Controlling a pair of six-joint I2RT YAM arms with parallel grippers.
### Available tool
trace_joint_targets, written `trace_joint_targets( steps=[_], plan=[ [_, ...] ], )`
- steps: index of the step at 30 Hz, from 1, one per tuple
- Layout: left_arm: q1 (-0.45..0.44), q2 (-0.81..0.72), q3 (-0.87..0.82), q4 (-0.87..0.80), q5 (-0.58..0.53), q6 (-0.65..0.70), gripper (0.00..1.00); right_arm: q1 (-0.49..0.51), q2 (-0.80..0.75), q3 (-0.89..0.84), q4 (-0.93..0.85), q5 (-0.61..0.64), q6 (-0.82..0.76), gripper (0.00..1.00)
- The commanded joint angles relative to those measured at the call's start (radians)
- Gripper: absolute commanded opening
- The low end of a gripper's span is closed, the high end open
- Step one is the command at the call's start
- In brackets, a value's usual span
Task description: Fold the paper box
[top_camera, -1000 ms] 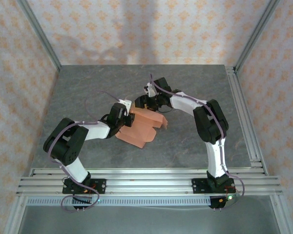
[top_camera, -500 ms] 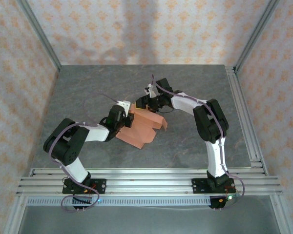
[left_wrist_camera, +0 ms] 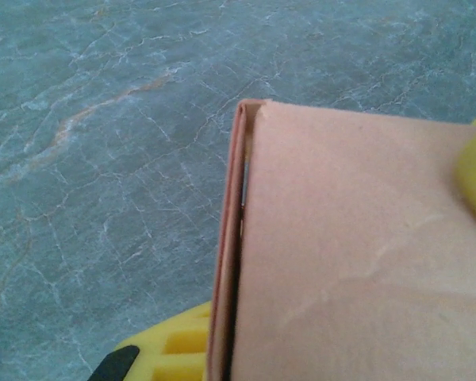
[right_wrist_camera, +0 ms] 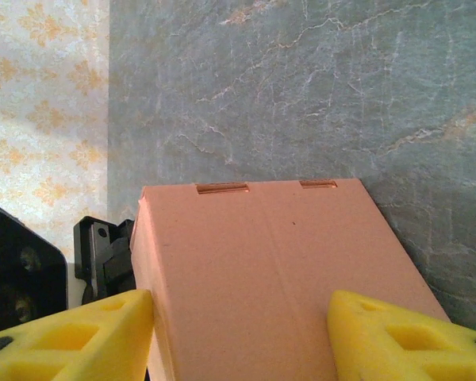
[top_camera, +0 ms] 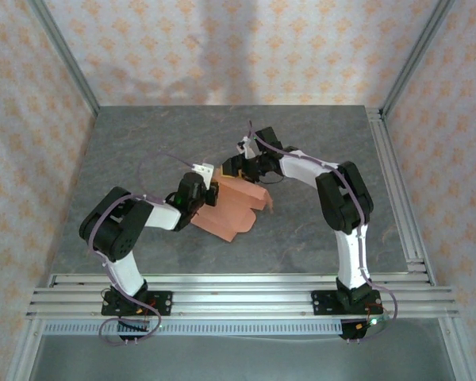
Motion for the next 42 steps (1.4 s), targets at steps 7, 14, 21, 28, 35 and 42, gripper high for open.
trace_joint_targets(
  steps=[7, 14, 21, 28, 35, 42],
  plan=[
    [-0.001, -0.089, -0.046, -0.033, 0.003, 0.009, 0.0, 0.007, -0.079, -0.051, -0.024, 0.116, 0.008, 0.61],
    [-0.001, -0.113, -0.027, -0.08, 0.078, -0.007, 0.0, 0.001, -0.116, -0.102, 0.104, 0.119, 0.081, 0.62],
    [-0.001, -0.108, 0.024, -0.113, 0.076, -0.049, 0.0, 0.051, -0.113, -0.115, 0.136, 0.009, 0.057, 0.67],
    [-0.001, -0.093, 0.069, -0.155, 0.033, -0.077, 0.0, 0.104, -0.113, -0.184, 0.355, -0.045, 0.213, 0.64],
    [-0.001, -0.094, 0.077, -0.17, 0.037, -0.082, 0.0, 0.095, -0.141, -0.204, 0.379, -0.015, 0.222, 0.63],
    [-0.001, -0.105, 0.056, -0.169, 0.039, -0.092, 0.0, 0.047, -0.205, -0.21, 0.233, 0.164, 0.112, 0.7]
  ],
)
